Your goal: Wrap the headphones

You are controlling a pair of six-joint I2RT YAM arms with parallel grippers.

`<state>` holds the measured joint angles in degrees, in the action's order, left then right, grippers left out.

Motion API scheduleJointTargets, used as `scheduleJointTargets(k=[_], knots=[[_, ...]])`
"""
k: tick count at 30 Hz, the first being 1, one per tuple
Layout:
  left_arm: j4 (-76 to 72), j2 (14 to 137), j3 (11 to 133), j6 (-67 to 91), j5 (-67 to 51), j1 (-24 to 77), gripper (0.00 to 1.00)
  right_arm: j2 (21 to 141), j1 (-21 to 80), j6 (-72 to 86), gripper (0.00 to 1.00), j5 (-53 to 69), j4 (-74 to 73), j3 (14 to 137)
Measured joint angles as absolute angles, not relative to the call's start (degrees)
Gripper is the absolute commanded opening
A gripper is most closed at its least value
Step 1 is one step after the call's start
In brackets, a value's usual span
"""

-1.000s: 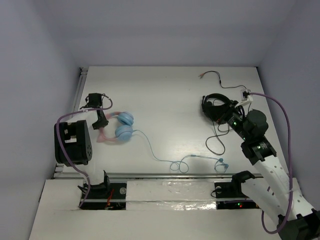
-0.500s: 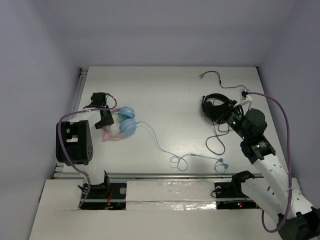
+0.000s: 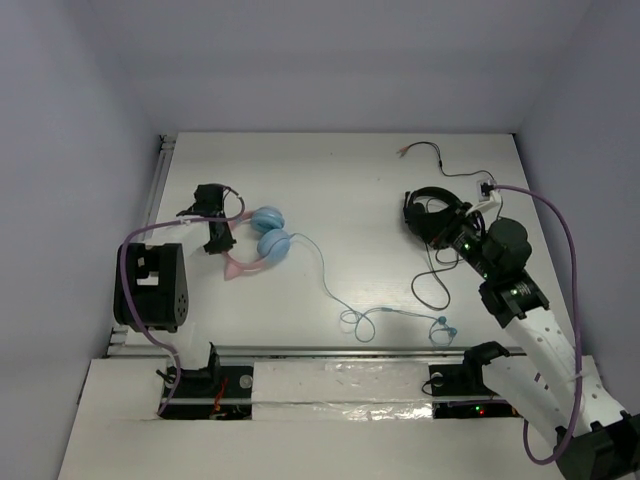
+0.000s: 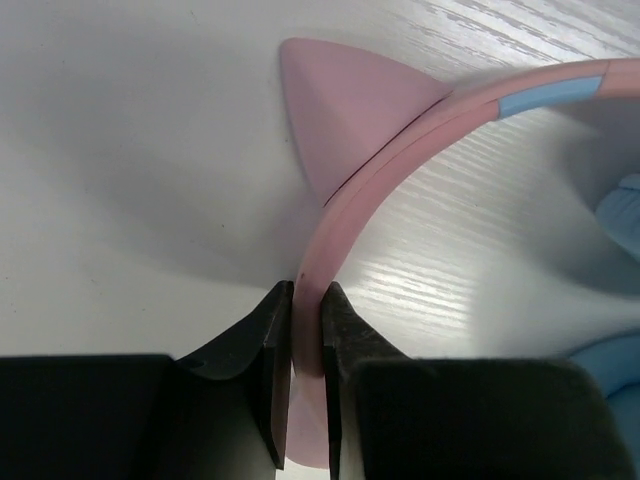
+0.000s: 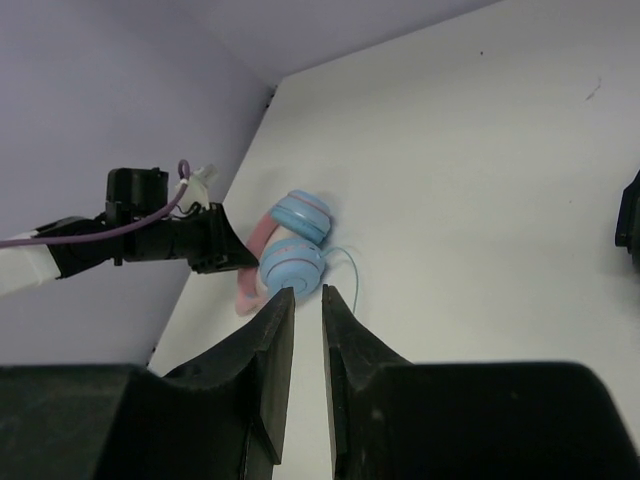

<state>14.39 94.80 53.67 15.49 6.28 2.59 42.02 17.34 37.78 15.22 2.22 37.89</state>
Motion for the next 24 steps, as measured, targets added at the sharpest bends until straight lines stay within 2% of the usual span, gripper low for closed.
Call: scheduleJointTargets(k=[5, 8, 11, 12, 15, 18, 24], knots=[[16.99, 89.03, 53.8, 15.35, 3.09, 2.7, 0.0, 43.27, 17.34, 37.85, 0.25, 18.48, 3.55, 35.79], [20.08, 83.77, 56.03, 15.09, 0.84, 3.42, 0.0, 45.6, 17.61, 38.46, 0.33, 22.31, 5.04, 34.57], [21.93, 80.2, 61.63, 15.09, -2.44, 4.56, 0.0, 48.69, 19.27, 38.48, 0.6, 25.21, 6.09, 34.54], [22.24, 79.59, 63.59, 15.09, -3.2, 5.06, 0.0, 49.63, 20.45, 38.24, 0.72, 26.04, 6.5, 34.57], [22.28, 78.15, 68.9, 15.09, -5.76, 6.63, 0.0, 51.72, 24.14, 37.3, 0.9, 27.33, 7.09, 34.94], [22.98, 77.8, 72.38, 15.11, -9.41, 7.49, 0.0, 53.69, 26.15, 36.32, 0.96, 28.62, 8.49, 35.16], [25.23, 77.97, 75.99, 15.73, -15.92, 7.81, 0.0, 59.99, 26.33, 33.65, 0.96, 28.91, 10.33, 35.2]])
